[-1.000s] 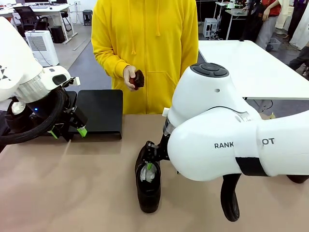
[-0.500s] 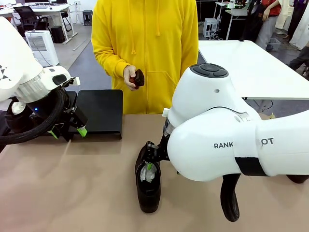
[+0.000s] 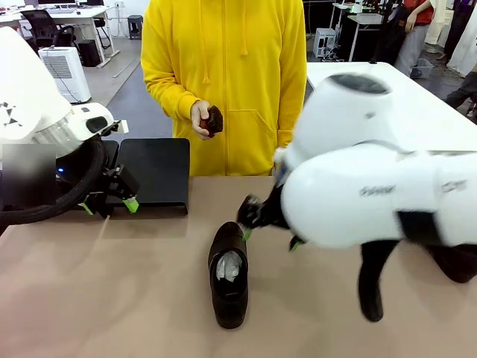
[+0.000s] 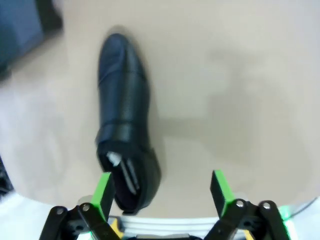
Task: Organize the shoes by placing them on the stand.
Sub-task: Place the Shoe from the middle of the table onto the Shoes Stand.
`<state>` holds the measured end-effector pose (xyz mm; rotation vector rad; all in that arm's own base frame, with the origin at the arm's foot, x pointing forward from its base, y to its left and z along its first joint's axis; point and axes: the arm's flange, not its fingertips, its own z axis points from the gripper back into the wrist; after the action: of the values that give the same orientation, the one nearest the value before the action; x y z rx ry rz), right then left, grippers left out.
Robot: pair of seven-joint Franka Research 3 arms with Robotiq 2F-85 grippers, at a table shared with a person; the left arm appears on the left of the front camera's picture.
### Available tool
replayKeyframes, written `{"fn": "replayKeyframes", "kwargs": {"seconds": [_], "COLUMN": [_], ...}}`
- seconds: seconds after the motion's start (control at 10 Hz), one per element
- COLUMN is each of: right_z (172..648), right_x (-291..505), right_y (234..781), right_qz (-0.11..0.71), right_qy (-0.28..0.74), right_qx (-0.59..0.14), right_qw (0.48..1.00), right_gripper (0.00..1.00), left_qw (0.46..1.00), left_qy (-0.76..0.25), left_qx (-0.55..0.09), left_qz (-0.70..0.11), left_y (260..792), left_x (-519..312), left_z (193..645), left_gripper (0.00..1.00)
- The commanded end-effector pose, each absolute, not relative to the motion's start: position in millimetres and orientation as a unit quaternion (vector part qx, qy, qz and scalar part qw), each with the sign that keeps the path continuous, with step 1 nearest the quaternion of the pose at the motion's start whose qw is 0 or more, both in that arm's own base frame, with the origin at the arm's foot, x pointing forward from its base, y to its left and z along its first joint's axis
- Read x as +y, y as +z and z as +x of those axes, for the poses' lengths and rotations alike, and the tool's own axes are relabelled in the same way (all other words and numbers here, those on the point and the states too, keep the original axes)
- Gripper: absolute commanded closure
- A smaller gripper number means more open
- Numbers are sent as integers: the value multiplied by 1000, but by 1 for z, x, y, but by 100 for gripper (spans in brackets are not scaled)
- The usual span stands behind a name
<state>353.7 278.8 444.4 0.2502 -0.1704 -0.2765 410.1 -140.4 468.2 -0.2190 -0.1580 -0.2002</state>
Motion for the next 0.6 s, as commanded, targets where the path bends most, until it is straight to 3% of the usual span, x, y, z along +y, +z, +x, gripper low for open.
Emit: {"fn": "replayKeyframes", "kwargs": {"seconds": [0.0,0.2,0.4,0.5], "right_z": [354,358,364,363], "right_x": [204,171,150,150], "right_y": [470,472,463,476], "right_qz": [109,108,100,106], "right_qy": [-231,-284,-325,-281], "right_qx": [-105,-93,-74,-98], "right_qw": [961,948,937,949], "right_gripper": [0,0,0,0], "left_qw": [984,979,978,980], "left_qy": [-72,-27,-53,-71], "left_qx": [-88,-85,-76,-66], "left_qz": [-137,-184,-186,-172], "left_y": [458,460,471,475], "left_x": [-188,-234,-284,-305], "left_z": [401,393,386,379], "left_gripper": [0,0,0,0]}}
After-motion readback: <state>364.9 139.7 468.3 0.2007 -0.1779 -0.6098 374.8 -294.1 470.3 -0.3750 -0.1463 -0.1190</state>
